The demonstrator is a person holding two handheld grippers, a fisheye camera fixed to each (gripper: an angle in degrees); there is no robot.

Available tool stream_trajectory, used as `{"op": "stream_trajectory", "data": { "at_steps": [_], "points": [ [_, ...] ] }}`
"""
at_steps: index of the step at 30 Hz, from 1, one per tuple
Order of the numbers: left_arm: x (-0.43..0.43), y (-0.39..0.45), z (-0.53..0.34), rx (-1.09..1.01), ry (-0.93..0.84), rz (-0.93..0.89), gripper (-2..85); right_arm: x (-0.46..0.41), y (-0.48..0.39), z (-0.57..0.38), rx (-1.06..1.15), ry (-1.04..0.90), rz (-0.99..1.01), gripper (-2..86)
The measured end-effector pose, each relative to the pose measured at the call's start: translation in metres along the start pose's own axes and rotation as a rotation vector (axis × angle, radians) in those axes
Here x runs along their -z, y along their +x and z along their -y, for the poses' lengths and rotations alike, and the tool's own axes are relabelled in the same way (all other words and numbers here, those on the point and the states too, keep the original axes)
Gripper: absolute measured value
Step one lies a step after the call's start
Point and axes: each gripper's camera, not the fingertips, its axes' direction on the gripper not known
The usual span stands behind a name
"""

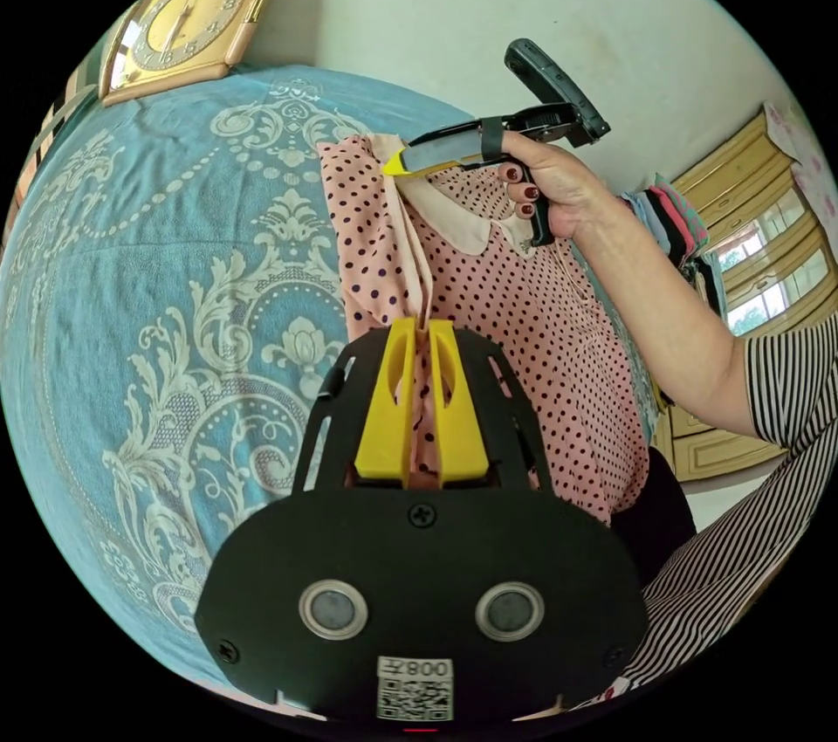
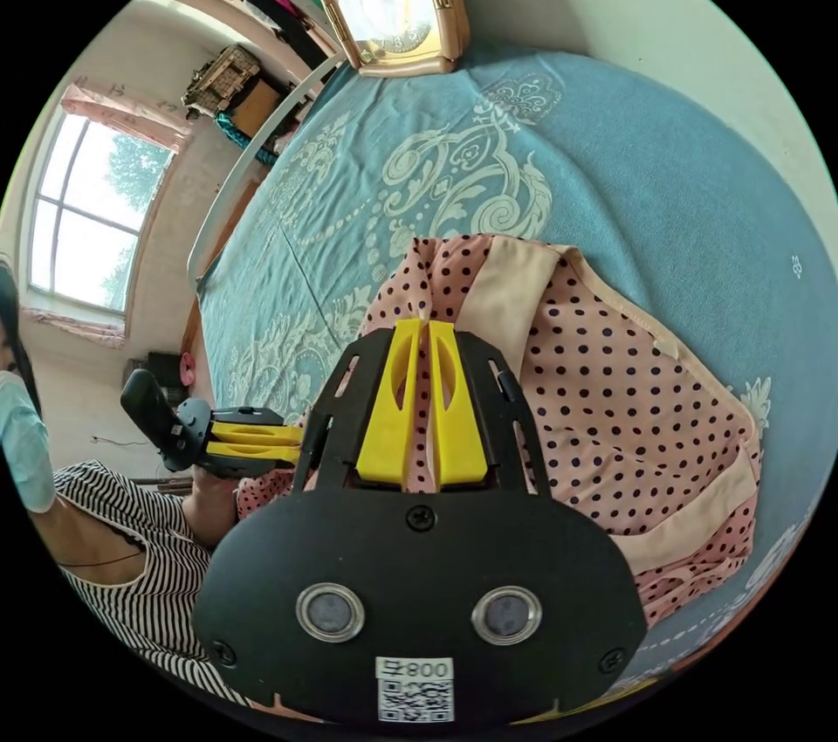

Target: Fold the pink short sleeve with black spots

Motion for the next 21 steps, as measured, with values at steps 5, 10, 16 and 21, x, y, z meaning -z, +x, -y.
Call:
{"op": "stream_trajectory", "data": {
  "at_steps": [5,10,16,21],
  "points": [
    [-0.007,0.008,-0.003,0.002,-0.03,-0.007,4.7,0.009,0.009,-0.012,-0.021,0.018,-0.009,1.3],
    [-0.004,0.012,-0.008,0.003,0.005,-0.073,5.8,0.036,-0.005,-0.03,-0.012,0.088,-0.012,0.8],
    [-0.007,0.017,-0.015,0.01,0.017,-0.096,5.1,0.032,-0.067,-0.028,0.137,0.084,-0.135,0.3],
    [-0.02,0.022,-0.019,0.015,-0.031,-0.05,3.6,0.008,-0.074,-0.018,0.159,0.005,-0.19,0.1]
  ]
}}
